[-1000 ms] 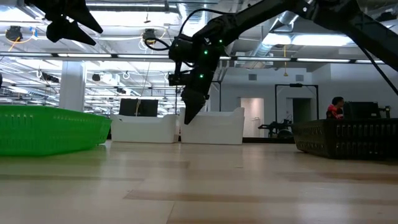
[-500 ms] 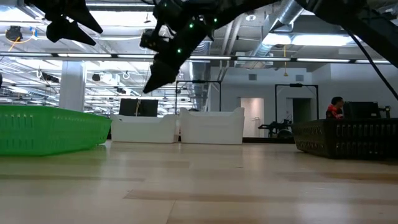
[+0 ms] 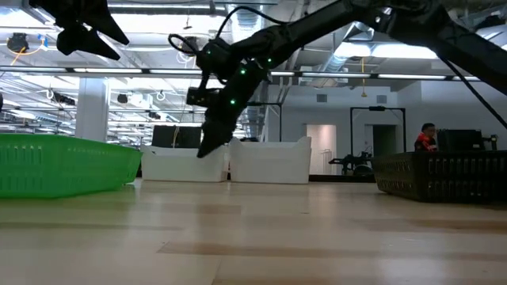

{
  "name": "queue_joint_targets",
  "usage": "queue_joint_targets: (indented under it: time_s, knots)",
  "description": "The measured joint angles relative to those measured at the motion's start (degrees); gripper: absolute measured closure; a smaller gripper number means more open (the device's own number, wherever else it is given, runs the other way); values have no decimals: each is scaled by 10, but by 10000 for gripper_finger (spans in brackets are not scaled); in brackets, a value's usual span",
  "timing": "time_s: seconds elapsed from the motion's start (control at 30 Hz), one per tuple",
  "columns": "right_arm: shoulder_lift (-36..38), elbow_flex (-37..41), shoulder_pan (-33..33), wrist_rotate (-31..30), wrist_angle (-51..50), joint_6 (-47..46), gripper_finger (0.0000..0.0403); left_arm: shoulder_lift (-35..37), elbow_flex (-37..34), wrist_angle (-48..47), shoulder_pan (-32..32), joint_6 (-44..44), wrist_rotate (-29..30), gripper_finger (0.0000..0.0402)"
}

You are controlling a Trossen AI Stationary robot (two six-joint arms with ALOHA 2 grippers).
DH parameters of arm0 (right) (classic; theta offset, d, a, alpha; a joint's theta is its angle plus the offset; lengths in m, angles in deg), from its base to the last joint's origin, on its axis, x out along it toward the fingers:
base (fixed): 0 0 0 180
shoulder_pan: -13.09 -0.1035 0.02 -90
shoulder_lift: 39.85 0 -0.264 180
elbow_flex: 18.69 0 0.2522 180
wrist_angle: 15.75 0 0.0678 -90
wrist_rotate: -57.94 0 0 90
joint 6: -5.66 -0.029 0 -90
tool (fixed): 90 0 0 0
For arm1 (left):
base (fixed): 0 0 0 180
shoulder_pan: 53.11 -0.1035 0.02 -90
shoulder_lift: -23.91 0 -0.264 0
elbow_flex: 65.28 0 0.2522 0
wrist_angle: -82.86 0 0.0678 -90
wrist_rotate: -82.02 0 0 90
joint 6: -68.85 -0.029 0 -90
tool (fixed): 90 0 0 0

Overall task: Stack baskets by color
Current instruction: Stack the left white bin into the right white bin

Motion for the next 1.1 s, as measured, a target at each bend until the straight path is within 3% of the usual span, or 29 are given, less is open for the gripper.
queue_joint_targets:
  time_s: [0.23,0.57,0.77,1.0,1.1]
  knots:
    - [-13,-1,-14,0,-2,-2,197,0,0,0,0,4,0,145]
    - [-12,-1,-41,0,-86,-36,227,0,0,5,0,9,1,145]
    - [-13,-1,-49,-10,-86,-60,284,0,0,6,0,24,1,145]
    - [-13,-17,-41,-51,-63,-107,388,0,0,6,0,37,1,145]
    - [-13,-46,-40,-53,-63,-109,390,0,0,6,0,38,1,145]
